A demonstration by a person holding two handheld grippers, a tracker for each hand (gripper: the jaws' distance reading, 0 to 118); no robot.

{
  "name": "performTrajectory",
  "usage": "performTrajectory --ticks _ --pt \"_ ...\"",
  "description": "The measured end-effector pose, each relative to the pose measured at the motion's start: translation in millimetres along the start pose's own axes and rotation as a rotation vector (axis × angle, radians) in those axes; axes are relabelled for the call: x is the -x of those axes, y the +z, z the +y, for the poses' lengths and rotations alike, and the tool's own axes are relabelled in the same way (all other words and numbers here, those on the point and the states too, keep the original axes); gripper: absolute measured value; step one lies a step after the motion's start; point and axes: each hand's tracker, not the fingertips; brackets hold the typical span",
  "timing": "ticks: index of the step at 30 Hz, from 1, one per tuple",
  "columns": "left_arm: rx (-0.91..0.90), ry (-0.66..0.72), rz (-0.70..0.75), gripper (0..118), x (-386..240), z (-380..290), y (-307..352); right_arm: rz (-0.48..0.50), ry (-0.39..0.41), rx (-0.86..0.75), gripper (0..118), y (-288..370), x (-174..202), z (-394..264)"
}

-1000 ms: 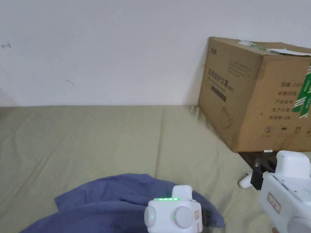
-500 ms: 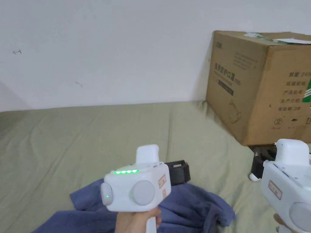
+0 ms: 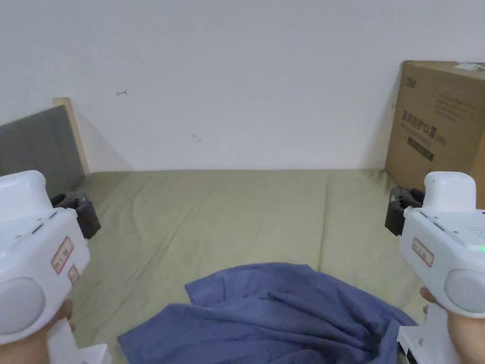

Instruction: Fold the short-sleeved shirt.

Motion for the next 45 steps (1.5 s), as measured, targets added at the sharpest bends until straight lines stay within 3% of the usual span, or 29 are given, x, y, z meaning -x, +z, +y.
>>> performTrajectory --ticks 9,10,12,13,14,15,17,22,25,26,27,28,29,30,34,40,42,44,45 --pt "0.438 0.050 -0.139 1 -15.0 -108.5 -25.9 -0.003 0.006 0.037 0 -2.0 -9.8 -14.0" --pt "0.510 0.066 -0.142 12 -20.5 -128.3 -31.8 -0.011 0.005 0.046 0 -2.6 -13.9 -18.4" --pt "0.659 0.068 -0.113 102 -26.3 -165.5 -46.6 -0.024 0.007 0.072 0 -4.3 -23.1 -28.4" --pt "0.735 0.074 -0.110 118 -31.1 -185.8 -54.6 -0.033 0.011 0.089 0 -3.8 -29.1 -34.9" --pt "0.831 0.080 -0.133 110 -34.5 -205.4 -62.2 -0.040 0.018 0.106 0 -4.7 -34.6 -41.1" --pt "0.824 0.115 -0.168 109 -40.5 -214.6 -64.1 -0.045 0.026 0.124 0 -5.7 -40.1 -47.0" --pt "0.936 0.092 -0.122 112 -49.9 -239.3 -77.7 -0.056 0.036 0.162 0 -7.0 -53.0 -60.3" --pt "1.006 0.100 -0.051 112 -63.4 -281.3 -95.9 -0.087 0.020 0.265 0 -18.1 -84.5 -90.8" --pt "0.986 0.091 -0.017 105 -67.7 -282.7 -91.2 -0.103 0.039 0.352 0 -28.0 -101.7 -110.0" --pt "0.974 0.081 -0.014 95 -68.6 -278.5 -92.2 -0.107 0.044 0.405 6 -34.2 -107.9 -117.3" --pt "0.949 0.060 -0.006 79 -70.0 -276.0 -85.5 -0.098 0.037 0.448 29 -40.4 -113.7 -124.2" --pt "0.922 0.045 -0.002 55 -69.3 -271.3 -83.6 -0.093 0.023 0.494 66 -47.9 -120.1 -132.6" --pt "0.877 0.075 -0.026 14 -66.1 -265.8 -82.3 -0.092 0.018 0.581 114 -57.3 -126.9 -142.7" --pt "0.855 0.131 -0.069 12 -63.7 -261.4 -81.9 -0.065 0.025 0.650 116 -65.4 -131.1 -152.4" --pt "0.834 0.136 -0.049 12 -62.3 -244.8 -70.6 -0.115 0.137 0.721 116 -90.9 -138.9 -174.3" --pt "0.806 0.112 -0.036 12 -53.2 -227.1 -68.2 -0.100 0.032 0.857 112 -129.8 -144.7 -205.7" --pt "0.780 0.119 -0.002 12 -43.9 -222.8 -65.5 -0.064 -0.010 0.883 97 -138.4 -147.2 -221.3" --pt "0.790 0.128 0.021 12 -35.8 -221.0 -69.0 -0.043 -0.031 0.921 68 -150.6 -138.8 -224.1" --pt "0.793 0.145 0.030 12 -31.2 -221.2 -68.6 -0.024 -0.053 0.942 65 -149.4 -138.0 -232.4"
